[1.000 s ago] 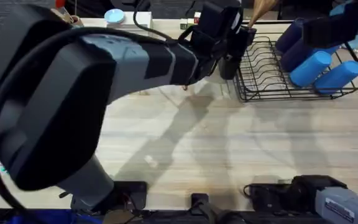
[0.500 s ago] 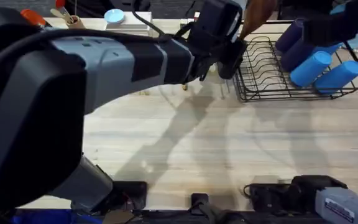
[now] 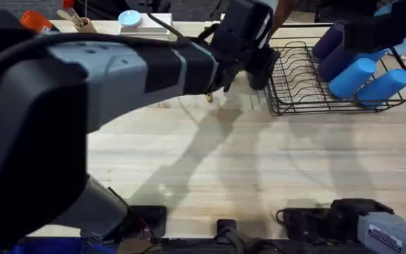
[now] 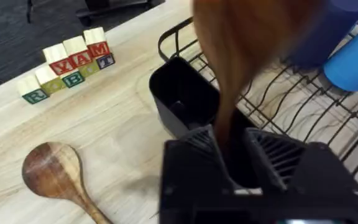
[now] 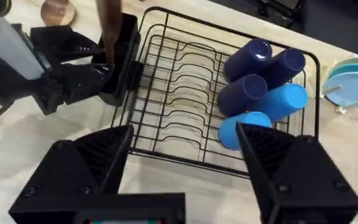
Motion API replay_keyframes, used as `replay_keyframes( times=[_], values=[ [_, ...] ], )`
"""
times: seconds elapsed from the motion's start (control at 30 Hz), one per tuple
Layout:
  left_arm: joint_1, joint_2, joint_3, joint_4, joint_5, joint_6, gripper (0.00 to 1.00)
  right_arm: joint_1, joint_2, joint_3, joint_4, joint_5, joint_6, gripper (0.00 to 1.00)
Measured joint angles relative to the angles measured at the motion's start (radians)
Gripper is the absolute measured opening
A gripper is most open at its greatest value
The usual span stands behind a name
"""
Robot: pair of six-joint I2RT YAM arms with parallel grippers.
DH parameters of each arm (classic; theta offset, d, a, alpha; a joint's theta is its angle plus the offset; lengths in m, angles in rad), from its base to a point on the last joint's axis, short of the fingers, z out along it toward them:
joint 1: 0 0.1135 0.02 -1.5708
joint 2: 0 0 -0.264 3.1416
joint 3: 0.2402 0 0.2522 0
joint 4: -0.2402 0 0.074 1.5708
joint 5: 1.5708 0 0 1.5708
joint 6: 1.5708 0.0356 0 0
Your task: Pick up the spoon on the table one by one and put them onto the rack
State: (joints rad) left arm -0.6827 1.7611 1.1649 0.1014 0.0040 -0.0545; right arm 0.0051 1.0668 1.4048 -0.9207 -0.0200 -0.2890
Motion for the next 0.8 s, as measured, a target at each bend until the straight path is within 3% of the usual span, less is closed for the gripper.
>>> replay_keyframes(
  times=[0.23,0.3,0.4,0.5,0.53,0.8],
  values=[
    [0.019,-0.125,-0.001,-0.072,0.0,0.004,0.555,0.0,0.0,0.0,0.0,0.0,0.0,0.996],
    [0.036,-0.162,-0.001,-0.113,0.0,0.007,0.684,0.0,0.0,0.0,0.0,0.0,0.0,0.996],
    [0.067,-0.202,-0.001,-0.174,-0.001,0.008,0.965,0.0,0.0,0.0,0.0,0.0,0.0,0.996],
    [0.105,-0.227,-0.001,-0.234,-0.001,0.007,0.994,0.0,0.0,0.0,0.0,0.0,0.0,0.996],
    [0.147,-0.243,-0.001,-0.291,-0.001,0.006,0.995,0.0,0.0,0.0,-0.002,0.0,0.0,0.997],
    [0.24,-0.251,-0.001,-0.402,-0.005,0.006,0.995,0.0,0.0,0.0,-0.022,0.0,0.0,0.996]
  ],
)
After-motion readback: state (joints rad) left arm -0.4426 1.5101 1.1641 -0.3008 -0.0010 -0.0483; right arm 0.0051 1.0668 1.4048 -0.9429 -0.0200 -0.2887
